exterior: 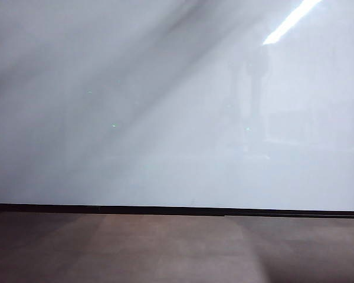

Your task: Reach to the right to find the marker pen, pick it up, and write the number 17 on the whiteboard.

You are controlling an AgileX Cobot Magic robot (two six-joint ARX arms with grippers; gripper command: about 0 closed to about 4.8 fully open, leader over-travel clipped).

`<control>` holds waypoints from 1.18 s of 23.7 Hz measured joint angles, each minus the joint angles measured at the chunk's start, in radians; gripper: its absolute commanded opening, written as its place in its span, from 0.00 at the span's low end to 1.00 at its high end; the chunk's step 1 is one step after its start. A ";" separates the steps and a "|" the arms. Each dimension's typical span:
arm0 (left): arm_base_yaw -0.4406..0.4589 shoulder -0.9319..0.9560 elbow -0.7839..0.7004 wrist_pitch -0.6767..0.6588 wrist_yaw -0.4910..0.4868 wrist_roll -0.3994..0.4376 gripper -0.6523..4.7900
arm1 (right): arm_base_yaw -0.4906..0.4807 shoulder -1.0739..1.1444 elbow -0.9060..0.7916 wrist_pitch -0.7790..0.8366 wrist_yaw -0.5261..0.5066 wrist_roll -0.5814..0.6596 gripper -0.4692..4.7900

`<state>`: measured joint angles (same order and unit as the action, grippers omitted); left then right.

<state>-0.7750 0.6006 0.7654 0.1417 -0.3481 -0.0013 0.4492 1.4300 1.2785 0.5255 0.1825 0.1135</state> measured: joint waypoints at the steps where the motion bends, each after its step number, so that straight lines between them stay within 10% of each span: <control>1: 0.000 0.000 0.000 0.000 0.000 0.000 0.11 | 0.000 0.005 0.009 0.000 0.000 -0.002 0.08; 28: 0.000 0.001 0.000 -0.003 0.000 0.000 0.11 | -0.060 0.059 0.077 -0.030 -0.027 -0.005 0.08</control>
<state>-0.7750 0.6014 0.7654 0.1390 -0.3481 -0.0013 0.3889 1.4891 1.3552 0.4957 0.1551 0.1085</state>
